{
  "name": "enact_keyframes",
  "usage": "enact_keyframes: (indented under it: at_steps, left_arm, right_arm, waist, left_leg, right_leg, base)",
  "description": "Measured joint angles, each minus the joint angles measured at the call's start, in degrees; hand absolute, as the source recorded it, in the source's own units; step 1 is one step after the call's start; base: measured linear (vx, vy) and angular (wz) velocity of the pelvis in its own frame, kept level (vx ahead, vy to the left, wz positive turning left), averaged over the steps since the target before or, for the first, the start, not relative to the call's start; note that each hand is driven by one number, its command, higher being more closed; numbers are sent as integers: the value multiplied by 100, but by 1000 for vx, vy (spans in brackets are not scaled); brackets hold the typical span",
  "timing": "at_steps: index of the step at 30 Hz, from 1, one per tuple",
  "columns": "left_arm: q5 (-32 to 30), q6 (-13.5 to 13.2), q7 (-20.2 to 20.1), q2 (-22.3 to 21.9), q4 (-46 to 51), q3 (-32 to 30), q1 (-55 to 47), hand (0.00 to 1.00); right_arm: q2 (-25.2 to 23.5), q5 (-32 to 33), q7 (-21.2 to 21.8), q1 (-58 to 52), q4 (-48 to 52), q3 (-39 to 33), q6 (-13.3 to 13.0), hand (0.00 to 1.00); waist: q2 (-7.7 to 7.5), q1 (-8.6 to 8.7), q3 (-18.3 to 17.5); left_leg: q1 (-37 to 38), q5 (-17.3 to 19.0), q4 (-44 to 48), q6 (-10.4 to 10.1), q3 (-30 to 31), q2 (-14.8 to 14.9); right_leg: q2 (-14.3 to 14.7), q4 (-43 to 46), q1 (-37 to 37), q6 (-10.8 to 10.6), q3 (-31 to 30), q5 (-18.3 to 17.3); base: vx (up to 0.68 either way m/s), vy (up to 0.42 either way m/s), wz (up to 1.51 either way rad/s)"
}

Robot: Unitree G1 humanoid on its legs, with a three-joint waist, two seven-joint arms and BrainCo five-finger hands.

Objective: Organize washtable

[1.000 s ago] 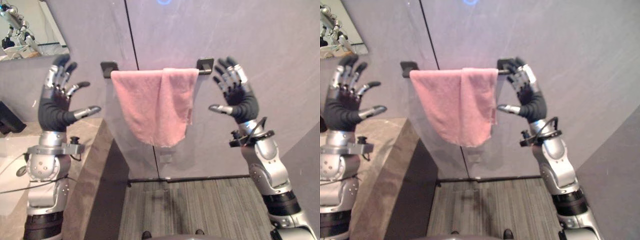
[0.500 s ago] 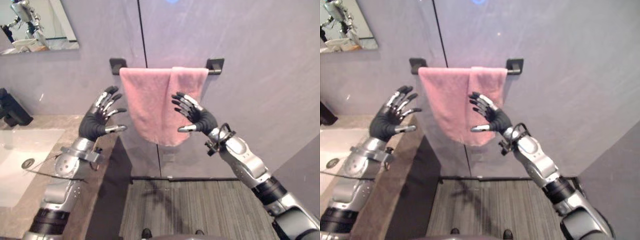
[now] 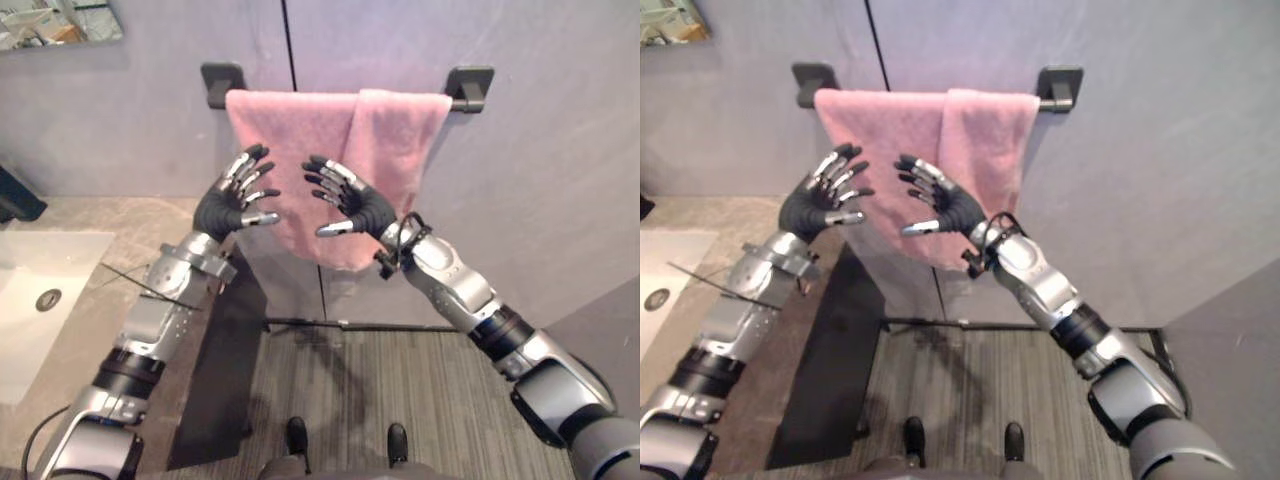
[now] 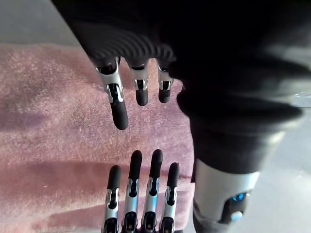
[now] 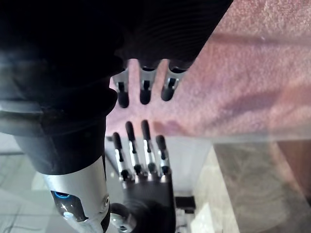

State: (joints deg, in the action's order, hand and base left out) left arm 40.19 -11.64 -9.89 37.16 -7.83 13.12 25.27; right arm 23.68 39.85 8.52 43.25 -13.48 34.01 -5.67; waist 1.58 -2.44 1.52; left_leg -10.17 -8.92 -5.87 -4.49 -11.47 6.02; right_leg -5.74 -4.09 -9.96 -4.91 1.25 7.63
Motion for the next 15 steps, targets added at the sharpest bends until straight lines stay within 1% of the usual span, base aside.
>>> enact_keyframes:
  at_steps: [2,6,9,12,15]
  left_arm:
    - [21,6,11,-1,-146,32,138,0]
    - [44,12,32,-82,-651,57,747,0]
    - [67,18,129,-114,-931,98,1029,0]
    - [67,18,158,-143,-1169,98,1288,0]
    - [64,17,181,-180,-1357,97,1458,0]
  right_arm:
    - [-73,0,-95,92,-165,-50,0,0]
    - [-95,-5,-185,465,-436,-354,-2,0]
    - [-201,-8,-280,705,-629,-506,-4,0]
    - [-247,-26,-362,925,-829,-551,-8,0]
    - [-305,-51,-368,925,-842,-718,-8,0]
  waist:
    - [4,18,56]
    - [27,29,307]
    - [37,56,340]
    - [45,140,461]
    - [46,144,519]
  left_leg:
    - [-10,-22,2,3,-5,-2]
    - [-29,-27,26,5,6,3]
    - [-124,-36,1,15,7,3]
    - [-165,-62,1,25,16,3]
    - [-184,-66,1,26,5,3]
  right_leg:
    - [4,-2,-16,1,0,5]
    - [17,-3,-37,5,-5,7]
    - [23,-1,-147,24,-10,21]
    - [26,-1,-182,28,-12,42]
    - [28,-1,-212,29,-26,52]
  base:
    - [57,-6,-3]
    - [20,-1,-1]
    - [0,0,0]
    - [0,0,0]
    - [1,0,-1]
